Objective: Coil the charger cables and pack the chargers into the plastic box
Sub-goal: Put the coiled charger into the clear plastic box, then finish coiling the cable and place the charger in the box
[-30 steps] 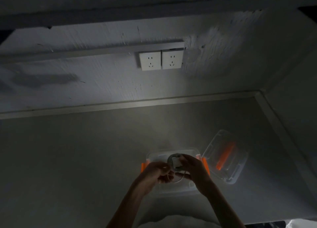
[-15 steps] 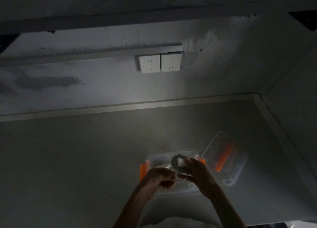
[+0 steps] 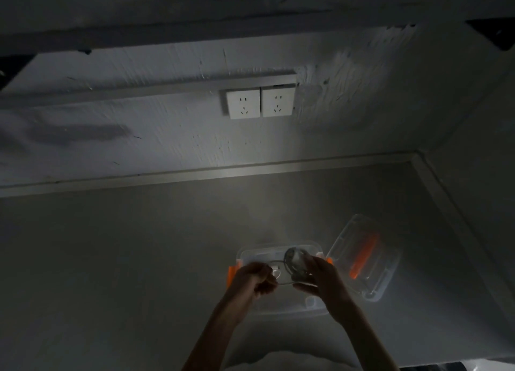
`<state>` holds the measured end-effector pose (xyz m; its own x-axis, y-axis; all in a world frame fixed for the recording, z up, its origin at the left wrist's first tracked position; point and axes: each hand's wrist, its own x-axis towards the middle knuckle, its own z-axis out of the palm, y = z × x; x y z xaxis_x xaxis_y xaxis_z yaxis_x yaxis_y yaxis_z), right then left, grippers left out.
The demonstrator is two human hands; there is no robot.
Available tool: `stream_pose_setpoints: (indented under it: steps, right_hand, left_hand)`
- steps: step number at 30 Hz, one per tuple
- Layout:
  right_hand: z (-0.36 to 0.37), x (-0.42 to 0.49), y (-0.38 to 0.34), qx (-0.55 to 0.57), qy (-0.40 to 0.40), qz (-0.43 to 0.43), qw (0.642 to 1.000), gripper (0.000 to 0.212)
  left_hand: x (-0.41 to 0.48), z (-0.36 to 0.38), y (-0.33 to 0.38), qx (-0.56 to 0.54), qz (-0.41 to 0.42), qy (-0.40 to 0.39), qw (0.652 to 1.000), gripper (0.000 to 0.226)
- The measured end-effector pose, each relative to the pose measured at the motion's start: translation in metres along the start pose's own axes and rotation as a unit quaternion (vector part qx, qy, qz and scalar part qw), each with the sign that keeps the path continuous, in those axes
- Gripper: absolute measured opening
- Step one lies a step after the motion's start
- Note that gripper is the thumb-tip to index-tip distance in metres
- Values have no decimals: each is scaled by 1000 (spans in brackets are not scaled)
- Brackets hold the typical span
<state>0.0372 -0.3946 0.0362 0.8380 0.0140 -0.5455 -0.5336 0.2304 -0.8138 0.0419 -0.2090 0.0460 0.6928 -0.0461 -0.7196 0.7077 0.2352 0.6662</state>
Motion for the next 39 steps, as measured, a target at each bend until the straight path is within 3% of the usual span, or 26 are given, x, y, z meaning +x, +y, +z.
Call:
stream_pose_setpoints:
  steps: [3,5,9,11,13,15,16,18,24,27,28,30,32,35,37,39]
  right_hand:
    - [3,-6,-6,15,-3,-42,999,35]
    - [5,-10,-7,1,-7,-88,996,39]
    - [12,-18,-9,-13,8,-161,987,40]
    - [12,-20,-10,5,11,-164,986,38]
    - [9,-21,-15,34,18,-135,990,41]
    - [6,-22,-23,4,4,-116,993,45]
    - [5,-22,-25,-22,-9,-112,993,45]
    - [6,-26,-29,-50,-31,-108,992,43]
    - [1,-39,-34,100,-24,-10,995,51]
    - [-5,-38,-33,171,10,-7,985,42]
    - [-5,-39,-34,193,19,-13,981,42]
    - [-1,-46,-40,196,21,-33,980,44]
    - [8,-54,-46,150,26,-77,985,30]
    - [30,-62,-54,101,47,-139,984,29]
    - [46,-66,-56,76,56,-159,983,28]
    - [59,-69,-60,53,51,-170,983,27]
  left_hand:
    - [-12,11,7,-117,-32,44,992,24]
    - [-21,16,4,-174,-47,34,983,24]
    - [-24,22,-8,-212,-90,51,972,15]
    - [-22,28,-11,-106,-68,58,990,16]
    - [-20,30,-9,138,21,32,990,7]
    - [-22,28,-4,329,176,-19,928,11]
    - [-23,28,-2,367,238,-39,899,16]
    - [-27,30,6,357,297,-59,884,17]
    - [-24,18,27,215,245,-115,938,17]
    - [-26,19,32,25,119,-38,992,19]
    - [-22,18,30,20,77,-9,997,20]
    - [-18,16,28,179,44,27,982,18]
    - [-25,15,29,334,110,61,934,41]
    - [-55,34,47,296,246,9,923,45]
    - [-66,47,57,266,289,-64,917,33]
    - [-71,53,63,222,318,-60,920,24]
